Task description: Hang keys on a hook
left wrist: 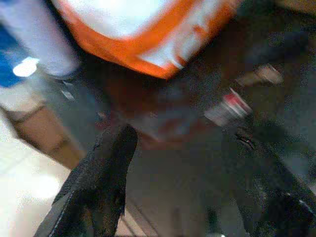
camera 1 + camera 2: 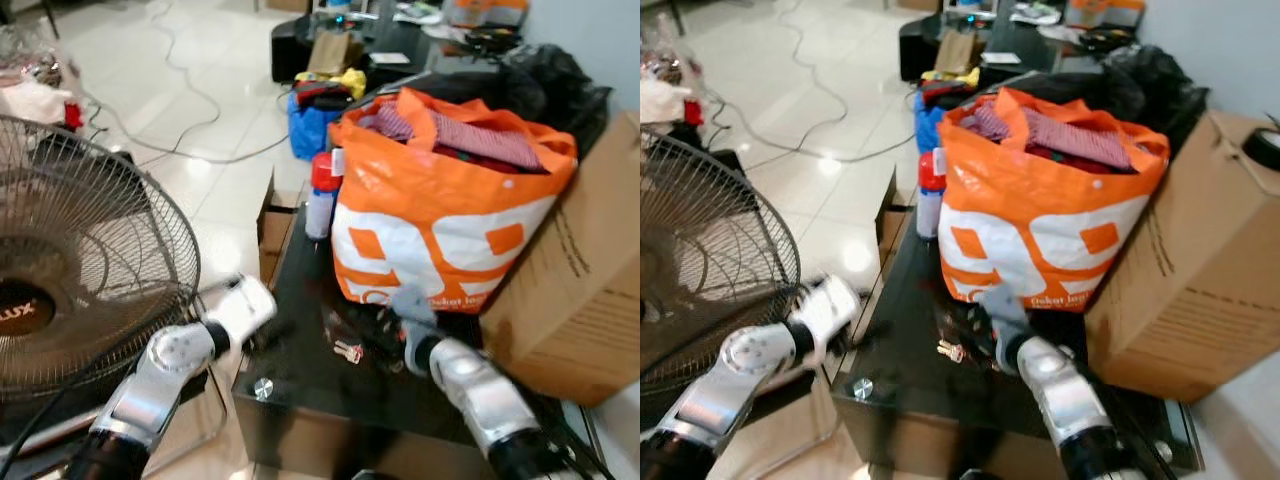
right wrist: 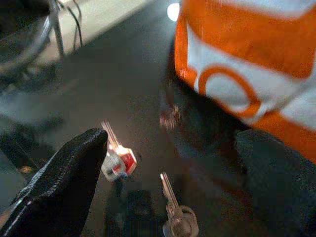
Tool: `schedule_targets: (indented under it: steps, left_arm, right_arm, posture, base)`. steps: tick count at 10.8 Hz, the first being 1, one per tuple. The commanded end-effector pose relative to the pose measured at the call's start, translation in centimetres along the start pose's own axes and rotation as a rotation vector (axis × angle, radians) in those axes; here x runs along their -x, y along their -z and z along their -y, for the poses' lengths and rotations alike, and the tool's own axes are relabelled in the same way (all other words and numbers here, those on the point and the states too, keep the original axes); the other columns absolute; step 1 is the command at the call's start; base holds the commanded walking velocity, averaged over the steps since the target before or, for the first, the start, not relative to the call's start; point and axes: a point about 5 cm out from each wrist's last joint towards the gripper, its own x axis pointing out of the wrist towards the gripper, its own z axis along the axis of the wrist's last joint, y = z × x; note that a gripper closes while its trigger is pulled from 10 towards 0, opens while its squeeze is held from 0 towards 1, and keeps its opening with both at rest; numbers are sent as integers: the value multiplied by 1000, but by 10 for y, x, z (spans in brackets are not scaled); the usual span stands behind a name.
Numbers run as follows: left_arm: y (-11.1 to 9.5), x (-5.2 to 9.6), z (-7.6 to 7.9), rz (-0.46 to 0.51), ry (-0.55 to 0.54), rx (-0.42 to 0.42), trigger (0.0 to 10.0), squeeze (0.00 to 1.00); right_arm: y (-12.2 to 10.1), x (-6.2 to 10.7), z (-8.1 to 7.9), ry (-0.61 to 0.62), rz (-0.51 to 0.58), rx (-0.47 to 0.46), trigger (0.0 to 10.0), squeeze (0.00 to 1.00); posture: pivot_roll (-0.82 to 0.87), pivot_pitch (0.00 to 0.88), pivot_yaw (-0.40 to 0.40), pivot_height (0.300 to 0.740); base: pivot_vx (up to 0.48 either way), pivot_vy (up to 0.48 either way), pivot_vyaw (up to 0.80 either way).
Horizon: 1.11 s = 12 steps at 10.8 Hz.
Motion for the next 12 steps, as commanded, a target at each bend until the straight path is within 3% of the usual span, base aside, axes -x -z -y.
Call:
schedule_targets:
  steps: [1,3,4,5,6,8,12]
  left_arm:
    - [-1,-2,3,-7,46,-25,10000,0]
    - [3,-2,6,-13,85,-39,10000,0]
    - [3,-1,10,-9,106,-36,10000,0]
    - [3,0,10,-6,112,-35,10000,0]
    - [4,1,10,-5,117,-33,10000,0]
    - [5,1,10,-4,117,-33,10000,0]
    - [5,2,9,-3,122,-34,10000,0]
  right_arm:
    - [2,-2,1,-11,-12,11,10000,1000]
    - [12,-12,-4,-76,-86,24,10000,1000]
    - [14,-14,-3,-77,-113,33,10000,0]
    - [16,-15,-1,-75,-131,25,9059,0]
    - [20,-15,2,-62,-161,20,3569,0]
    - [27,-16,6,-7,-189,-14,0,0]
    - [34,-17,8,17,-230,-30,0,0]
  posture:
    - [-19,0,-94,740]
    - [-26,0,-106,740]
    - [-25,0,-111,740]
    - [-25,0,-113,740]
    - [-24,0,-117,740]
    - [-24,0,-119,740]
    - [-23,0,-116,740]
  base:
    - [0,0,0]
    - [0,0,0]
    - [0,0,0]
    - [0,0,0]
    - [0,0,0]
    - [0,0,0]
    - [0,0,0]
